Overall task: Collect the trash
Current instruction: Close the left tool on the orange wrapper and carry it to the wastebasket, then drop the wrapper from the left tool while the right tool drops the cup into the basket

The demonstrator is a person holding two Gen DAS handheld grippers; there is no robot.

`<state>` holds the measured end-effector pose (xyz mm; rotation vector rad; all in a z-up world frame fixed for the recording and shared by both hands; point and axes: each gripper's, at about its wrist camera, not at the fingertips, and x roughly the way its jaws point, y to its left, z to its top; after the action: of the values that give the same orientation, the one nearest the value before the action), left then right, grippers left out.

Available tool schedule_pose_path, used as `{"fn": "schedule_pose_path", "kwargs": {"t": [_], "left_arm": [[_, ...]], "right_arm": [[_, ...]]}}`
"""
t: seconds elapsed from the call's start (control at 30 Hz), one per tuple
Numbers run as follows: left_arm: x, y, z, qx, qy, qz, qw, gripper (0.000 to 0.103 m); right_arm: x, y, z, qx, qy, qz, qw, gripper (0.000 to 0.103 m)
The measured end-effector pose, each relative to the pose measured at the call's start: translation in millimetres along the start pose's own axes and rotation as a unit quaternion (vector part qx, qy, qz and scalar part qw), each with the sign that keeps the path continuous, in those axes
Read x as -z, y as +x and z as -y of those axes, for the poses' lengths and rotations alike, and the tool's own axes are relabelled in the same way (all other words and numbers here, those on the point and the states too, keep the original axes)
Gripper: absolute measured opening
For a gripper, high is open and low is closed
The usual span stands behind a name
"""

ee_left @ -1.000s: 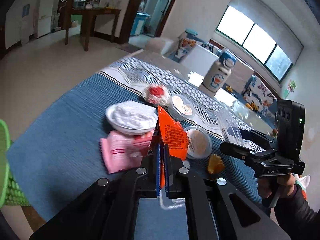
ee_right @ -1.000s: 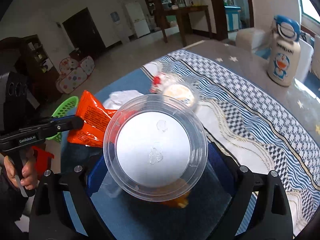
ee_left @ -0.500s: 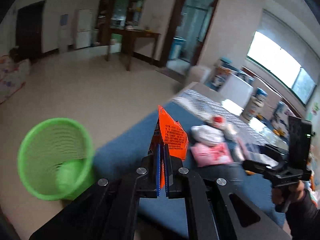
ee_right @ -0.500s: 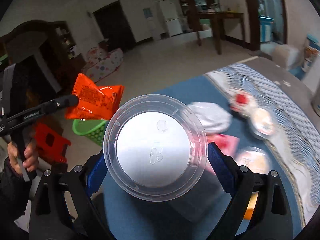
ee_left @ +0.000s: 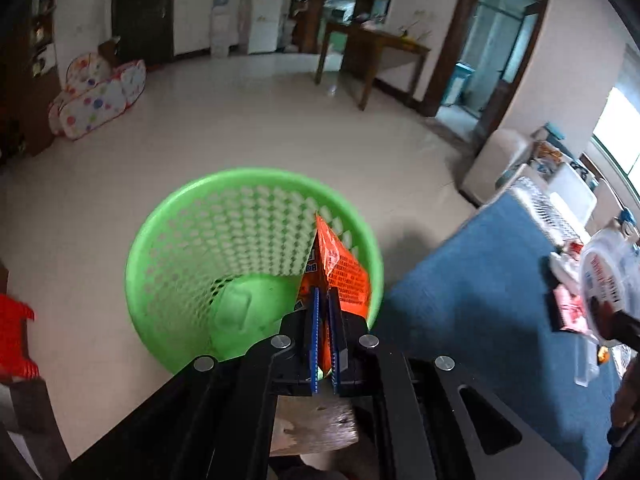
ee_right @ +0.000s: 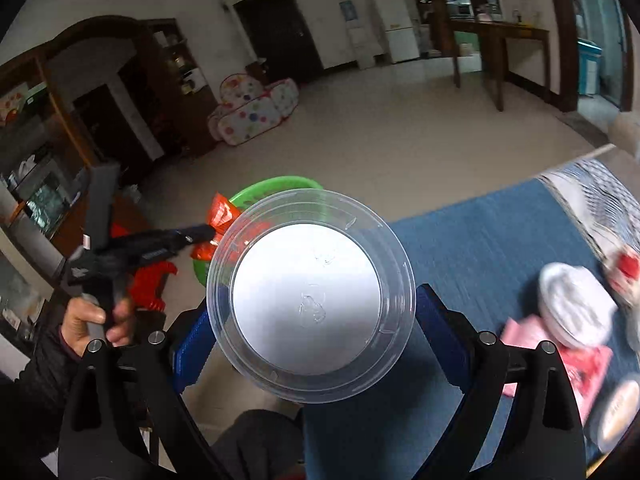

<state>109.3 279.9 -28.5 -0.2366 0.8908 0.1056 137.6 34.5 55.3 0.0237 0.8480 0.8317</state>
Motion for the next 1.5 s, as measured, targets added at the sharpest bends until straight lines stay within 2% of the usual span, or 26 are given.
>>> {"fn": "schedule_pose_path", "kwargs": {"t": [0.07, 0.13, 0.17, 0.2, 0.37, 0.47, 0.77, 0.83, 0.9, 1.07, 1.2, 1.3, 1.5], "left_arm": [[2.2, 10.9, -8.3, -0.003, -0.01, -0.007, 0.9999, 0.007], [4.6, 20.2, -17.2, 0.0, -0.024, -0.015, 0.9996, 0.017], [5.6, 21.7, -21.6, -0.002, -0.029, -0.016, 0.9995, 0.028], [8.4, 21.1, -24.2, -0.004, -0.031, -0.015, 0.9994, 0.035], [12.6, 15.9, -39.2, -0.005, -0.043, -0.005, 0.999, 0.037], [14.7, 6.9, -51.8, -0.016, -0.048, 0.005, 0.9987, 0.045], [21.6, -18.1, -91.6, -0.029, -0.081, 0.034, 0.9957, 0.049], [25.1, -21.3, -100.7, -0.032, -0.088, 0.037, 0.9949, 0.049], [28.9, -23.5, -109.4, -0.037, -0.098, 0.04, 0.9937, 0.053], [40.2, -27.4, -133.5, -0.039, -0.126, 0.041, 0.9904, 0.053], [51.2, -27.2, -146.0, -0.038, -0.143, 0.037, 0.9883, 0.053], [57.8, -27.0, -150.1, -0.036, -0.153, 0.036, 0.987, 0.053], [62.9, -27.9, -146.2, -0.029, -0.155, 0.033, 0.987, 0.053]], "right_arm": [[-6.8, 10.8, -6.7, -0.006, -0.004, -0.004, 1.0, 0.091], [-14.4, 22.2, -14.5, -0.01, -0.01, -0.009, 1.0, 0.091], [-17.0, 26.2, -18.1, -0.012, -0.012, -0.011, 1.0, 0.091], [-19.7, 30.4, -21.4, -0.014, -0.014, -0.012, 1.0, 0.091], [-32.0, 54.3, -39.3, -0.022, -0.028, -0.025, 0.999, 0.091], [-37.6, 71.9, -49.0, -0.025, -0.038, -0.036, 0.998, 0.091], [-47.8, 143.4, -81.7, -0.029, -0.055, -0.103, 0.993, 0.091], [-49.6, 160.1, -86.6, -0.033, -0.051, -0.12, 0.991, 0.091], [-49.5, 177.7, -90.2, -0.036, -0.041, -0.139, 0.989, 0.091], [-50.9, 215.6, -105.1, -0.029, -0.027, -0.176, 0.983, 0.092], [-52.1, 234.4, -111.6, -0.03, -0.012, -0.186, 0.982, 0.092], [-52.2, 240.0, -111.4, -0.041, 0.006, -0.187, 0.981, 0.096], [-49.9, 218.7, -110.1, -0.051, 0.012, -0.169, 0.984, 0.096]]}}
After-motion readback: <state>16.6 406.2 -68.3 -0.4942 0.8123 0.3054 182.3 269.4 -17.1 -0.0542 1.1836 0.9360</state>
